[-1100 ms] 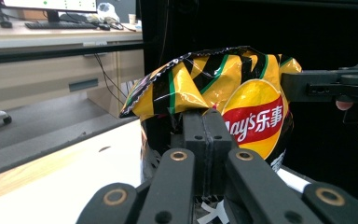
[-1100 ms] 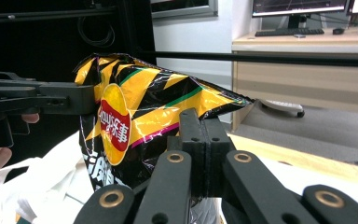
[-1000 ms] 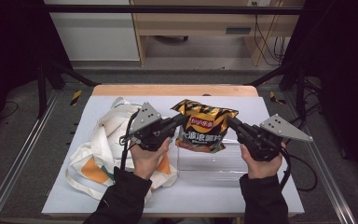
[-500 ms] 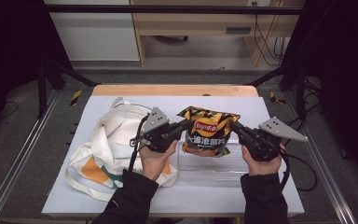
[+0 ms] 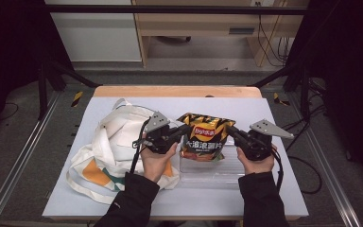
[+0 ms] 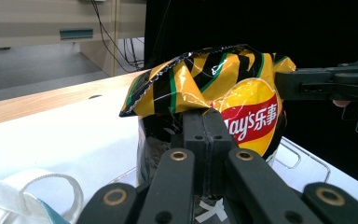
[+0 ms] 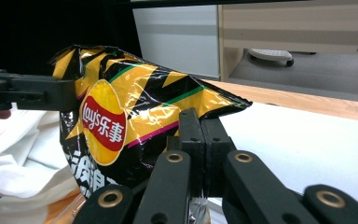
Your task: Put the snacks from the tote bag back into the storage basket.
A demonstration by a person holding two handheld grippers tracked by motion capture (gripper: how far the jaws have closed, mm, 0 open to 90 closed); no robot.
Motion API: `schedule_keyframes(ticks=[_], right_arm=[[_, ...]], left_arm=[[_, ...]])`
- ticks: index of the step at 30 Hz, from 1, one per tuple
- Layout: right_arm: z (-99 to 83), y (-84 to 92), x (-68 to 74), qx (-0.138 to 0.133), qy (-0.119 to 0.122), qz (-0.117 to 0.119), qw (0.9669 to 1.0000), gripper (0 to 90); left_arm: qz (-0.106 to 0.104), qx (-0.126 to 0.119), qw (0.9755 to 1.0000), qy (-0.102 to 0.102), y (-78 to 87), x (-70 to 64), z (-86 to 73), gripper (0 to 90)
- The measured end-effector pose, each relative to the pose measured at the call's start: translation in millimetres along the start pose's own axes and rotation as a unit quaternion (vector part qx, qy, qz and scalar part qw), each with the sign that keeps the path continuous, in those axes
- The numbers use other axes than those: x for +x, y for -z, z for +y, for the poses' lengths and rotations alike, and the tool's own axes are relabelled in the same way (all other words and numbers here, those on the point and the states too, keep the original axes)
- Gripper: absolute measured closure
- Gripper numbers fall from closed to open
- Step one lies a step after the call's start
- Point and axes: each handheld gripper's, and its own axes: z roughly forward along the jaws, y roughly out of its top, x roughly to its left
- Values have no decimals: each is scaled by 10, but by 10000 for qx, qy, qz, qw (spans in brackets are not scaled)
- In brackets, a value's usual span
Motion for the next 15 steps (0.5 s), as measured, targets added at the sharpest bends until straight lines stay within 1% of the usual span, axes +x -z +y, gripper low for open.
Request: schedule_keyframes(ticks=[3,8,12,15], right_arm=[[-3,-5,-21,6,-39,-34,10000,898],[18,39,-39,-4,-73,-30,10000,900],[31,61,-39,-22,-72,-40,10000,900],[-6,7,-47,78,-63,-80,9999,900]], left_arm=[[8,-1,10000,-4,-16,-23,6,900],[2,15,10000,-15,-44,-44,23,900],[4,64,10000,12,-76,-23,-6,900],[39,146,9999,46,-103,6,-37,900]])
